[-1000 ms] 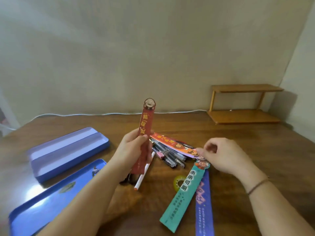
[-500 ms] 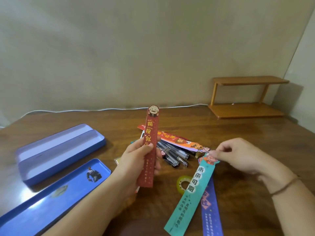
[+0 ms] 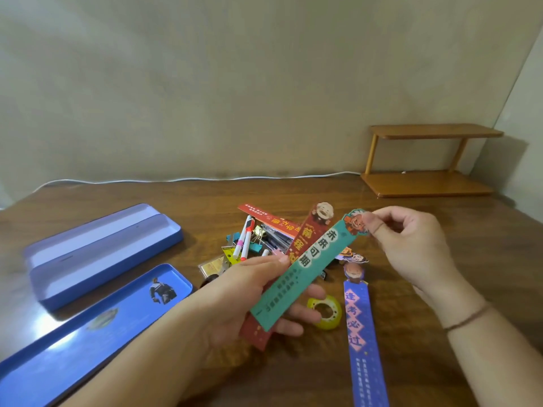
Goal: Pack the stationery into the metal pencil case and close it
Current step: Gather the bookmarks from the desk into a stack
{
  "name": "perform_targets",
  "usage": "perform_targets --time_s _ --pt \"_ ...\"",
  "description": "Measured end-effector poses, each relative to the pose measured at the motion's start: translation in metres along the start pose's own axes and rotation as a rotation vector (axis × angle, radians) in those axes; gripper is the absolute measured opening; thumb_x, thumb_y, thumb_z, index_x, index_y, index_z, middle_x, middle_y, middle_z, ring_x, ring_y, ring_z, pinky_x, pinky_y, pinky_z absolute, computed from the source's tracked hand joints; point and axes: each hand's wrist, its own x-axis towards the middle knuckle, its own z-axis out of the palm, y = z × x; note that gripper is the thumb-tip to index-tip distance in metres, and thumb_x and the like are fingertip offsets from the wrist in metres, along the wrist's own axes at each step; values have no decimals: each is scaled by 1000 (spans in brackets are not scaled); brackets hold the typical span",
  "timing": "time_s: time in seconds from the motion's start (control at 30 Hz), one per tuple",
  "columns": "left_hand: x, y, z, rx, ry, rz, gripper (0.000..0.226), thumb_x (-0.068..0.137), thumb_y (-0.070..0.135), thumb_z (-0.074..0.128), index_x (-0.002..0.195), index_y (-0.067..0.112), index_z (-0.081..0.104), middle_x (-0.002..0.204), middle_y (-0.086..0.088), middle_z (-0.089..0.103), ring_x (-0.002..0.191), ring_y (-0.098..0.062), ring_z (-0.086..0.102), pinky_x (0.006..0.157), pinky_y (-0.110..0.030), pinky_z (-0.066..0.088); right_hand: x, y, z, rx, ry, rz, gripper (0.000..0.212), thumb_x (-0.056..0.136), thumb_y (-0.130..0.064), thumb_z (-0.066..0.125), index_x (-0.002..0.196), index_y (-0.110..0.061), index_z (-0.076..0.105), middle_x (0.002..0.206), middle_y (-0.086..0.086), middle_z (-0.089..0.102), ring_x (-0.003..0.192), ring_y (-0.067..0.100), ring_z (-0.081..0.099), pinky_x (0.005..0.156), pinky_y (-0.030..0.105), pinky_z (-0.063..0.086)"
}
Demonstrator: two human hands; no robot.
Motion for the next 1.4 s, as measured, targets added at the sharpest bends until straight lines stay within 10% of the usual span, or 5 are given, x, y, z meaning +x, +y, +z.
perform_targets --time_s 0.2,0.53,0.83,1.03,1.4 --pt "4 -3 -1 100 74 103 25 104 21 42 123 17 57 105 -17 74 69 -25 68 60 -33 57 0 -2 -4 -236 24 -72 38 86 -53 55 75 -19 66 60 -2 62 58 14 58 51 29 43" --pt "2 8 -3 -119 249 100 25 100 4 46 115 21 57 95 -14 78 75 -26 73 66 -37 61 -6 -3 -6 -679 -556 289 50 60 -68 75 80 -24 65 79 -6 68 77 11 62 69 34 54" --pt "-2 11 -2 -130 237 98 23 98 5 51 113 21 57 87 -11 79 75 -26 74 62 -35 61 3 -4 -38 -50 -593 364 32 75 -37 73 71 -6 68 51 6 58 40 11 41 39 17 28" --pt "-3 6 5 -100 154 85 19 98 26 52 107 15 65 82 -9 76 63 -21 70 53 -29 57 1 -8 -13 490 -235 312 39 61 -46 78 74 -11 66 56 3 60 33 11 40 32 13 28" --pt "1 3 -2 94 168 186 19 99 11 52 116 15 60 102 -13 76 66 -20 68 55 -28 55 1 1 3 136 12 182 41 91 -52 52 79 -16 69 64 3 69 47 17 52 49 26 40"
